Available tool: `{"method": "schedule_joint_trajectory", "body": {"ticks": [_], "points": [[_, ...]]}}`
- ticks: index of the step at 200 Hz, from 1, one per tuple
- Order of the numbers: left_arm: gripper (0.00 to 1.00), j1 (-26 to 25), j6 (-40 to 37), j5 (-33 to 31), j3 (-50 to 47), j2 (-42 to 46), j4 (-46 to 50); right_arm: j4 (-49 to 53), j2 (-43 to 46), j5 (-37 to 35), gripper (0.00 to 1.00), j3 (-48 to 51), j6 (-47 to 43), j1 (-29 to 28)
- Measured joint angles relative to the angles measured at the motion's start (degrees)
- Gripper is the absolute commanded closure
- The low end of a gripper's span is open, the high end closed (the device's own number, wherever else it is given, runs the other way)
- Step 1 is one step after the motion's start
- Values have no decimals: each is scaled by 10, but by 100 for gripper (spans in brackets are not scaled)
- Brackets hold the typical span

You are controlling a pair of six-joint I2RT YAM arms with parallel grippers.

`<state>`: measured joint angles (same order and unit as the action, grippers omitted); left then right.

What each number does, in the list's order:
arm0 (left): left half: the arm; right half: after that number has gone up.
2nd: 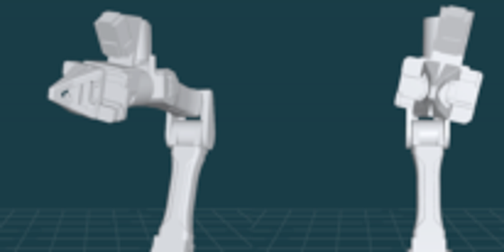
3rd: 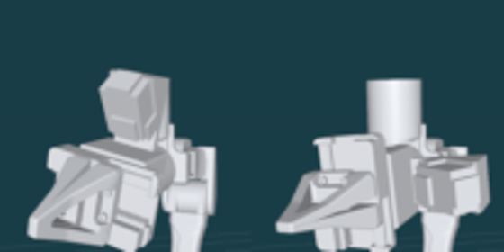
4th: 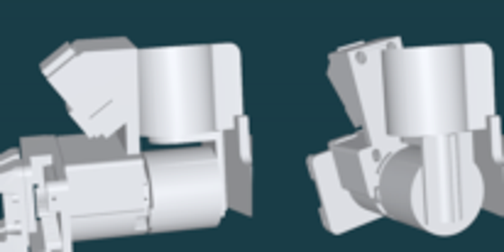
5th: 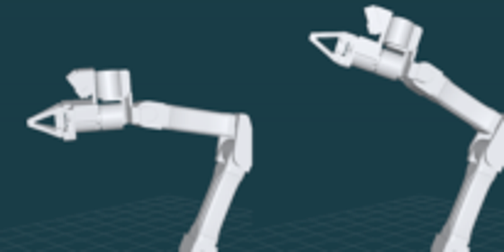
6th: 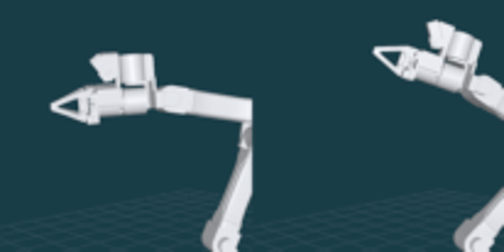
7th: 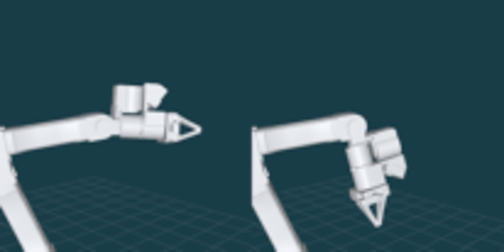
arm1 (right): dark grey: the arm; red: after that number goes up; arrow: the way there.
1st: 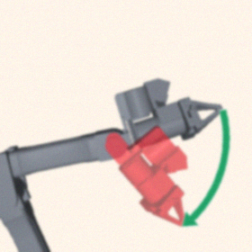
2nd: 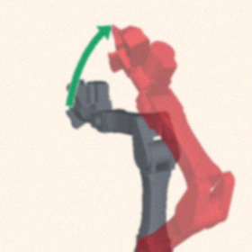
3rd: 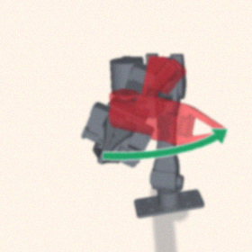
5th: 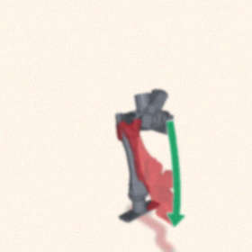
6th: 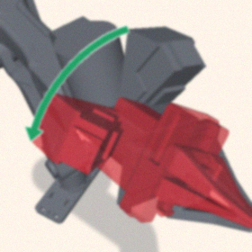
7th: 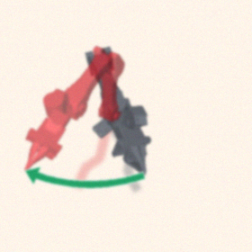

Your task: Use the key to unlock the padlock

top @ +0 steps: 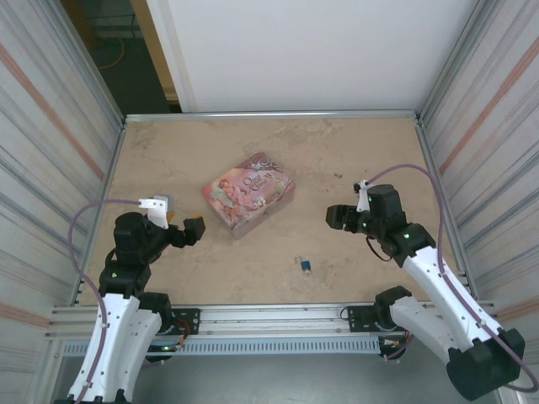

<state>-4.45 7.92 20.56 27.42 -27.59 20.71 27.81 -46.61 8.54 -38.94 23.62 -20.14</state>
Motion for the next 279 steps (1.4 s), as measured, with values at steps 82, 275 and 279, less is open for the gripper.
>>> {"method": "schedule_joint_trajectory", "body": {"ticks": [82, 275, 279], "points": [[1, 0, 0, -1, 0, 0, 0, -67, 28, -30, 1, 28, -66, 94], [1, 0, 8, -128, 0, -25, 18, -657, -261, -40, 1, 230, -172, 249], [1, 0, 11, -139, 0, -28, 18, -673, -273, -37, 1, 230, -172, 250]]}}
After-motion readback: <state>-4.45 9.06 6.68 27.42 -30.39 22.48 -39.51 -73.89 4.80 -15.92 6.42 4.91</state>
